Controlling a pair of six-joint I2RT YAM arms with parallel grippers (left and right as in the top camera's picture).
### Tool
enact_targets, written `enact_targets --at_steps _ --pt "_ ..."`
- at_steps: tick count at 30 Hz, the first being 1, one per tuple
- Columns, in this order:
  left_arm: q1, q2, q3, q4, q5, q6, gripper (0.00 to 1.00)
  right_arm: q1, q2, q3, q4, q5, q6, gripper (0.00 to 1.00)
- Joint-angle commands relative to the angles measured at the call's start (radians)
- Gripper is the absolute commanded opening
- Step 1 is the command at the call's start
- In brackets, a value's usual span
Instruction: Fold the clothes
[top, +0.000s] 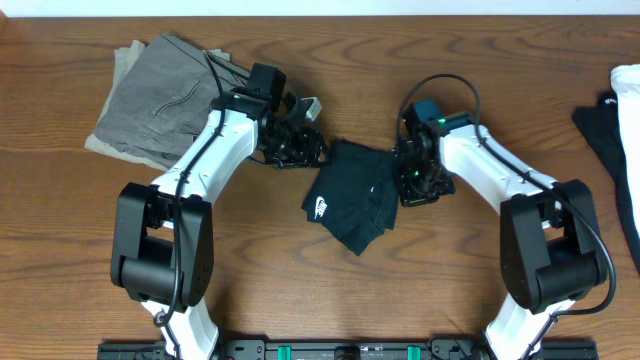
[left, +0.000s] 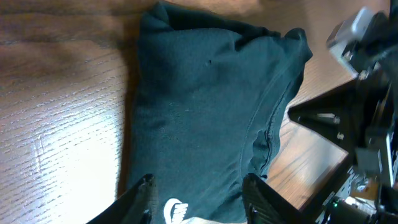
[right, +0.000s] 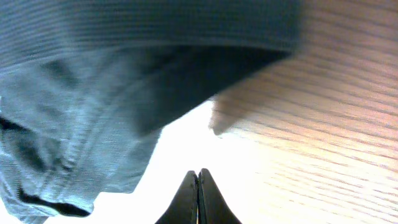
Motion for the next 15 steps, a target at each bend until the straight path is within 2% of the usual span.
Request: enact_targets --at_steps 1,3,5,8,15 --pt "0.002 0.002 0.0 -0.007 0.011 0.002 0.5 -0.024 -0.016 0.012 -0.008 -0.044 -0.047 0.01" --pt "0.002 0.002 -0.002 -0.01 0.011 0.002 0.5 -0.032 -0.048 0.019 -0.001 -0.116 -0.086 0.01" --pt "0.002 0.003 -0.011 -0.01 0.013 0.002 0.54 -0.036 -0.085 0.023 0.016 -0.178 -0.11 0.01" --pt "0.002 0.019 -0.024 -0.008 0.081 0.039 0.55 -0.037 -0.134 0.023 0.052 -0.231 -0.107 0.02" --pt "0.008 0.113 -0.026 0.006 0.075 0.047 0.57 -0.026 -0.114 0.004 0.196 -0.262 -0.012 0.04"
